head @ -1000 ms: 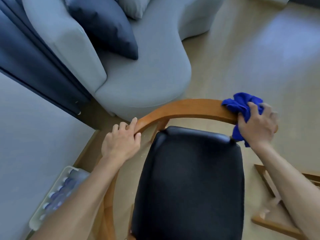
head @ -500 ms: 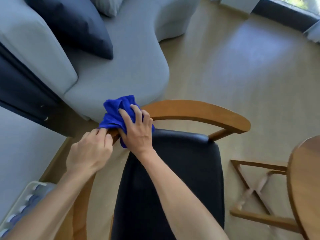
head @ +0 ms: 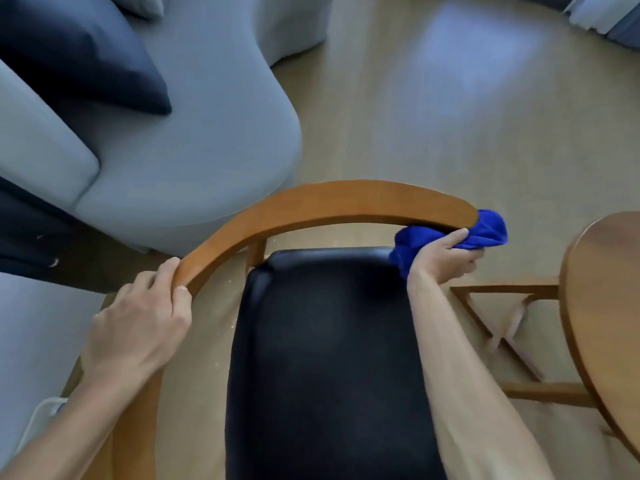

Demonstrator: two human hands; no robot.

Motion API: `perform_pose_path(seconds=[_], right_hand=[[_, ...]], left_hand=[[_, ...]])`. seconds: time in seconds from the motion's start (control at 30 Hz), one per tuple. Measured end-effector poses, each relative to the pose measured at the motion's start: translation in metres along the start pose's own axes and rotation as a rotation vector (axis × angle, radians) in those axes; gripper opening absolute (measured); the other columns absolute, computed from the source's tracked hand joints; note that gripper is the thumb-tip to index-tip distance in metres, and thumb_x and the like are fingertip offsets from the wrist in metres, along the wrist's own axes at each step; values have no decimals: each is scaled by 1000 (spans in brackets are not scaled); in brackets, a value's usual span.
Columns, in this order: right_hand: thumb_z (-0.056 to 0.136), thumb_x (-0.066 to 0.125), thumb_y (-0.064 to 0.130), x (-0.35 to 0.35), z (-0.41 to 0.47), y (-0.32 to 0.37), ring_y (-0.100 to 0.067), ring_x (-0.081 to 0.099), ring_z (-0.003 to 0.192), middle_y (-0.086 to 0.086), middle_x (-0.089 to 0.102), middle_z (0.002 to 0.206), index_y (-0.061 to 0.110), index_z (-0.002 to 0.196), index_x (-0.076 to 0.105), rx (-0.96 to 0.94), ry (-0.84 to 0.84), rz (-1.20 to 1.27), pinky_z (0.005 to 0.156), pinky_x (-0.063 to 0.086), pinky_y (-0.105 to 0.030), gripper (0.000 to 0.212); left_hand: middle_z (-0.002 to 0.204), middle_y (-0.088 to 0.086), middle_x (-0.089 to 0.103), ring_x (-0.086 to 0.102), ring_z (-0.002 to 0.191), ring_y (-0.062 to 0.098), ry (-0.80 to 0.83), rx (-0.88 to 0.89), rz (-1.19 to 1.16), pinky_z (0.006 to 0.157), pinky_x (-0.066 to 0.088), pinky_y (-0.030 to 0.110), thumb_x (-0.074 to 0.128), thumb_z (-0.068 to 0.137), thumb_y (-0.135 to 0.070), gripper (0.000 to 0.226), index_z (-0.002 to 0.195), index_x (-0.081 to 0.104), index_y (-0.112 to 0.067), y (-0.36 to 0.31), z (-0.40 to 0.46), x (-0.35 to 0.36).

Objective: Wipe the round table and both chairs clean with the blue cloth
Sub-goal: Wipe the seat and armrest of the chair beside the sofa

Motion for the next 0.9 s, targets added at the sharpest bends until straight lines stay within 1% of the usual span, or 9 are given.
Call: perform_pose_path(seconds=[0.13, 0.2, 0.33, 0.47, 0.57, 0.63, 0.7, 0.8, 0.9], right_hand=[[101, 47, 24, 44, -125, -2, -29, 57, 106, -20, 54, 120, 0, 131, 42, 18, 148, 205, 88, 48, -29, 39], [100, 49, 23, 63, -210, -9, -27, 56, 107, -18, 55, 117, -1, 129, 46, 68, 306, 193, 90, 45, -29, 38], [98, 51, 36, 37, -350, -45, -4, 54, 96, 1, 53, 112, 26, 118, 52, 74, 852, 94, 89, 46, -28, 22], [92, 53, 48, -37, -391, -59, -12, 56, 111, 9, 52, 119, 50, 112, 45, -175, 1232, 73, 95, 48, -35, 22], [91, 50, 48, -17, -382, -37, -13, 55, 112, 3, 52, 120, 42, 117, 47, -222, 1195, 83, 98, 46, -39, 27], [93, 50, 43, 26, -357, -22, -19, 50, 119, -8, 49, 129, 20, 127, 49, -109, 1012, 85, 104, 41, -44, 40], [97, 49, 39, 58, -337, -17, -19, 38, 131, -9, 39, 144, 14, 139, 41, 39, 879, 51, 111, 35, -41, 50], [92, 46, 50, 41, -359, -28, -19, 43, 126, -7, 44, 138, 17, 131, 47, -31, 961, 29, 107, 39, -46, 51], [93, 47, 49, -35, -406, -51, -12, 44, 129, 8, 46, 139, 49, 129, 42, -109, 1221, 77, 108, 39, -39, 37]], left_hand=[[123, 4, 56, 54, 94, 21, 15, -10, -31, 81, 47, 43, 21, 97, -45, 52, 143, 34, -24, 0, 2, 2], [132, 1, 53, 53, 104, 21, 28, -42, -80, 87, 43, 41, 21, 100, -43, 49, 144, 34, -28, 3, 1, 2], [147, -11, 43, 41, 132, 17, 35, -128, -272, 103, 31, 39, 24, 101, -35, 43, 141, 42, -34, 12, 0, -4], [142, -12, 48, 42, 130, 18, 46, -172, -394, 103, 30, 38, 15, 91, -44, 56, 136, 49, -36, 20, -2, -8], [138, -8, 53, 46, 127, 21, 39, -175, -444, 102, 32, 39, 11, 82, -45, 66, 133, 52, -35, 21, -3, -10], [137, -7, 54, 46, 125, 22, 34, -178, -454, 102, 33, 39, 13, 82, -45, 64, 131, 53, -34, 21, -2, -11], [135, -4, 57, 48, 123, 23, 20, -174, -454, 99, 34, 38, 17, 90, -42, 56, 129, 56, -33, 19, -2, -12], [129, 0, 60, 50, 117, 24, 4, -189, -455, 87, 32, 35, 24, 97, -36, 46, 122, 61, -28, 19, -1, -13], [121, 3, 63, 46, 96, 21, -2, -185, -437, 79, 25, 32, 25, 100, -29, 41, 113, 63, -20, 22, -4, -13]])
Point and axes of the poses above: each hand's wrist, its own z-axis towards the middle knuckle, its own x-axis out of the palm, y = z × x, the point moved 9 cm from there along z, towards the middle knuckle
